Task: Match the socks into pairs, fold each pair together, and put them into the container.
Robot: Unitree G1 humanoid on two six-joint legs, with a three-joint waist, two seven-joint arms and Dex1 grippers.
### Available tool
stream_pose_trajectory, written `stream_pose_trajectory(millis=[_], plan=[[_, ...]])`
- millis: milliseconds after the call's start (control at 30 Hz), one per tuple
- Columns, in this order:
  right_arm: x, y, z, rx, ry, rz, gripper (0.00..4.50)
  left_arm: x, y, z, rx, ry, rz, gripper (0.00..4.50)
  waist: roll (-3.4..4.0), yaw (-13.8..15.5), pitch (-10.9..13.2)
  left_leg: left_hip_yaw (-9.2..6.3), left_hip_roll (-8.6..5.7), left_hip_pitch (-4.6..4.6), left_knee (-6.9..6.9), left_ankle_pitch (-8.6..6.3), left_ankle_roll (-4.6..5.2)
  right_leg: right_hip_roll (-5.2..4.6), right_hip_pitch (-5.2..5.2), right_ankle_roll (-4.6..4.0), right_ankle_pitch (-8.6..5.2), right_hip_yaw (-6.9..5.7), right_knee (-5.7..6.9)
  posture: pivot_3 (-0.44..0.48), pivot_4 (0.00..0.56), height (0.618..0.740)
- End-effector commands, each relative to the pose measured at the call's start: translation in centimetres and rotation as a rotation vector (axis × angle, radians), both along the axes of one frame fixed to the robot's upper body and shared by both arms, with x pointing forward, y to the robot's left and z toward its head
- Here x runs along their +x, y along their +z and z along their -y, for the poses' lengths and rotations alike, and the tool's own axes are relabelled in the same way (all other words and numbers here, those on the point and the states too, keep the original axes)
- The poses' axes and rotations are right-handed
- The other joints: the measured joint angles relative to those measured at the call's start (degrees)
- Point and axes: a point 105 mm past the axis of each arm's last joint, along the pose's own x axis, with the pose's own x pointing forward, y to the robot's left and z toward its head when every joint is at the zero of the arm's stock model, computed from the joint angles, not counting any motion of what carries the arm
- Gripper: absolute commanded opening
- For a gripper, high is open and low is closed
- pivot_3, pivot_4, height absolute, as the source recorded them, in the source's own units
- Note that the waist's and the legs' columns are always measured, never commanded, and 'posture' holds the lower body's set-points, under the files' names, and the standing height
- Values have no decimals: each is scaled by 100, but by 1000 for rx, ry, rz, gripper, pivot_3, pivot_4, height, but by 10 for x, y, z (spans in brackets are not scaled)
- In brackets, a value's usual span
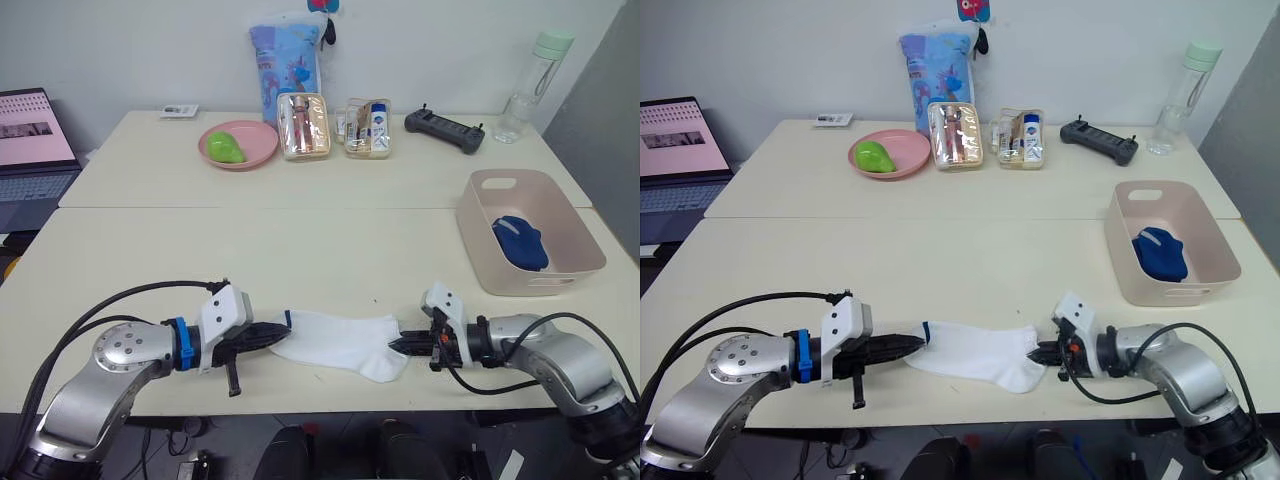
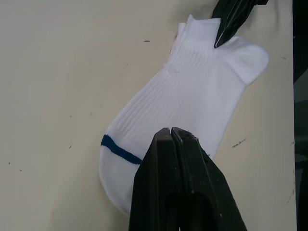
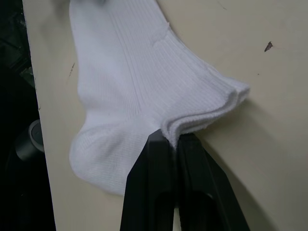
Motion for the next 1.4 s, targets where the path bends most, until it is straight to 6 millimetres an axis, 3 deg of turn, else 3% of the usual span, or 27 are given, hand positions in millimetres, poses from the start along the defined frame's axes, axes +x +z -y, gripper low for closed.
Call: stream_pose_trajectory(millis=[33,200,400,533,667,867,967,1167,1300,1400], plan=[[13,19,13,1,26,34,48,-1,13,16,-46,-45,40,0,1,1,1,0,-1,-1,0,0,0,0,0,0,0,0,0,0,150,740],[28,31,22,-15,77,39,48,6,7,30,-41,-83,39,0,1,1,2,0,-2,0,-1,0,0,1,-1,0,0,-1,0,0,150,740],[30,37,16,23,128,1,48,31,-9,63,-42,-112,51,0,-1,10,3,2,-6,-4,4,0,1,1,1,1,1,1,0,0,150,740],[27,45,15,62,129,-14,48,30,-24,79,-34,-147,16,0,-1,9,3,2,-3,-7,3,-1,3,1,-5,1,1,3,0,0,150,740],[20,59,6,155,144,-62,48,30,-45,80,59,-158,-11,0,-1,9,3,0,-3,-7,3,-1,3,1,-5,1,1,2,1,0,150,740],[11,85,-23,346,170,-125,48,34,-49,78,65,-149,-43,0,1,9,2,-1,-3,-6,4,-1,3,1,-3,1,1,2,3,0,150,740],[6,85,-38,387,187,-152,48,38,-46,78,43,-131,-35,0,1,15,2,-3,-4,-7,4,-1,3,0,-2,1,1,1,2,0,150,740],[12,66,-58,390,161,-164,48,27,-21,57,-31,-85,-92,0,2,-16,3,-3,-1,-7,3,-1,3,-1,-7,1,1,-1,4,0,150,740],[14,60,-76,394,179,-158,48,15,11,14,-53,25,-98,0,-1,-105,6,-4,5,-7,1,-1,2,2,-11,1,1,-2,6,0,150,740],[17,53,-86,377,188,-151,48,12,26,-1,-89,86,-97,0,3,-118,8,-6,7,-6,0,-1,2,2,-10,0,1,-5,5,0,150,740]])
